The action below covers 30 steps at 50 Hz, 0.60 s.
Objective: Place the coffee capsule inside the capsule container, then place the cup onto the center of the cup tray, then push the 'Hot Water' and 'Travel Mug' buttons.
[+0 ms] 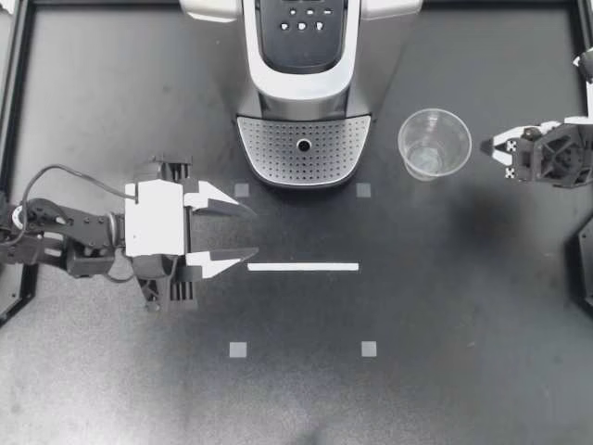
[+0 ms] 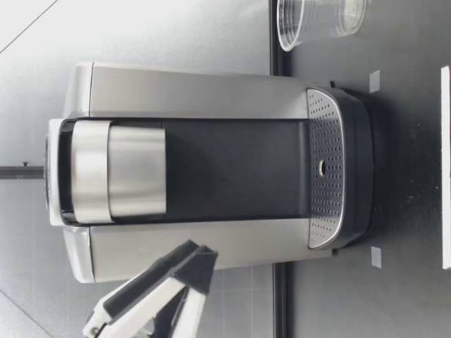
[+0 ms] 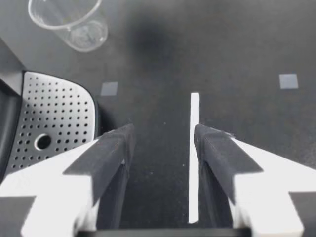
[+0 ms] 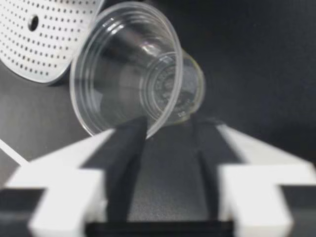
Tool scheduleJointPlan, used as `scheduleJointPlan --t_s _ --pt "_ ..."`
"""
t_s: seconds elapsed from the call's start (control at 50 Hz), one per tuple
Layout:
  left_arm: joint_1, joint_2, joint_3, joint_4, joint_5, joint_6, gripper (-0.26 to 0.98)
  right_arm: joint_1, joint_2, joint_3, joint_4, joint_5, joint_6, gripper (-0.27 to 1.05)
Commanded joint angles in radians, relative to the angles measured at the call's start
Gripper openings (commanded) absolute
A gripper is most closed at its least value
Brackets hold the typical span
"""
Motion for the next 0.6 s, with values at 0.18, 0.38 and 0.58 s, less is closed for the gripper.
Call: scheduleJointPlan --t_s 0.18,0.38,0.58 --pt "0.0 -0.002 -0.011 0.005 -0.003 -0.002 0.43 -0.006 0.051 -0.054 -0.003 -0.012 0.0 0.54" --pt "0.0 0.002 -0.011 0.003 -0.003 -0.002 0.43 -0.006 0.114 -0.072 -0.003 -0.008 -0.002 0.54" --pt "0.0 0.002 -0.011 0.003 -0.003 -0.002 0.43 -0.006 0.16 -0.092 -0.003 -0.006 -0.003 0.54"
